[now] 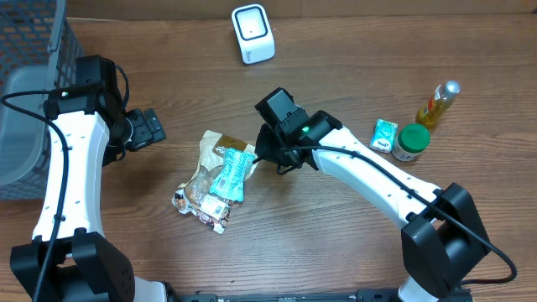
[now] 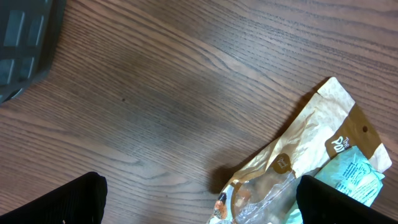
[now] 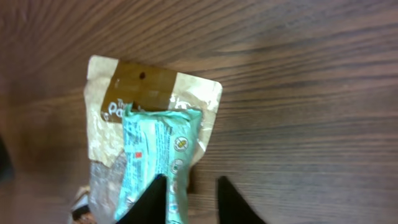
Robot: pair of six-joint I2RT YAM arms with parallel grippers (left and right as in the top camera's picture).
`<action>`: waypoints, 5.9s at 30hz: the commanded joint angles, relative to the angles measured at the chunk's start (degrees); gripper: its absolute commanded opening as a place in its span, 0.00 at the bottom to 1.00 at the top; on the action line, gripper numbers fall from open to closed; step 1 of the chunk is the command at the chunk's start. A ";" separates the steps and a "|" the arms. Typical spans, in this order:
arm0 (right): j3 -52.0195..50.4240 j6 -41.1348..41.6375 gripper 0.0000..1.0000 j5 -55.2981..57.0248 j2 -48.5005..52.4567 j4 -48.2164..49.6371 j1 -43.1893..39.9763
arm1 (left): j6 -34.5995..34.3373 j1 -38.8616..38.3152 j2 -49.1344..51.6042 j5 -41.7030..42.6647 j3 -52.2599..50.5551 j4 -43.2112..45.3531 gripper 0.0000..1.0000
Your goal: Scan the item barcode
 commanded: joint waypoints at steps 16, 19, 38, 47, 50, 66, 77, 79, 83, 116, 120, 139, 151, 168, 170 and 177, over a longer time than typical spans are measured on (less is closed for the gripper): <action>-0.15 -0.50 0.39 1.60 3.74 6.25 8.68 | 0.02 -0.02 0.20 -0.15 0.26 0.07 0.99; -0.15 -0.50 0.39 1.62 5.16 7.93 9.90 | 0.02 -0.02 0.20 -0.15 0.26 0.04 1.00; -0.13 -0.50 0.38 1.53 9.44 9.05 9.44 | 0.02 -0.02 0.20 -0.15 0.26 0.07 1.00; 0.39 -1.03 0.10 1.53 9.29 8.98 9.44 | 0.02 -0.02 0.20 -0.15 0.26 0.07 1.00; 1.09 -3.37 0.08 1.53 8.13 8.96 9.42 | 0.02 -0.02 0.20 -0.15 0.26 0.04 1.00; 1.20 -6.91 0.42 5.79 5.75 5.51 7.85 | 0.02 -0.02 0.20 -0.15 0.26 0.07 0.99; 1.09 -4.52 0.37 5.79 6.95 5.53 8.07 | 0.02 -0.02 0.20 -0.15 0.26 0.07 1.00; 1.09 -3.54 0.39 5.77 7.76 5.70 8.07 | 0.02 -0.02 0.20 -0.15 0.26 0.07 1.00; 1.09 -3.23 0.40 4.66 9.31 6.05 8.07 | 0.02 -0.02 0.20 -0.15 0.26 0.07 1.00; 1.09 2.27 0.34 -1.64 15.10 8.98 8.07 | 0.02 -0.02 0.20 -0.15 0.26 0.07 1.00; 1.09 5.62 0.34 -2.03 15.10 9.01 8.07 | 0.02 -0.02 0.20 -0.15 0.26 0.07 1.00; 1.11 5.57 0.04 -2.19 15.10 8.81 8.04 | 0.02 -0.02 0.20 -0.15 0.26 0.07 0.99; 1.25 4.48 0.04 -2.19 13.73 7.43 7.58 | 0.02 -0.02 0.20 -0.15 0.26 0.07 1.00; 1.16 0.85 0.04 8.39 3.89 -1.20 1.27 | 0.02 -0.02 0.20 -0.15 0.26 0.07 1.00; 1.14 0.85 0.04 9.62 3.89 -2.23 1.05 | 0.02 -0.02 0.20 -0.15 0.26 0.07 1.00; 1.11 0.85 0.07 10.75 3.89 -3.06 1.07 | 0.02 -0.02 0.20 -0.15 0.26 0.07 1.00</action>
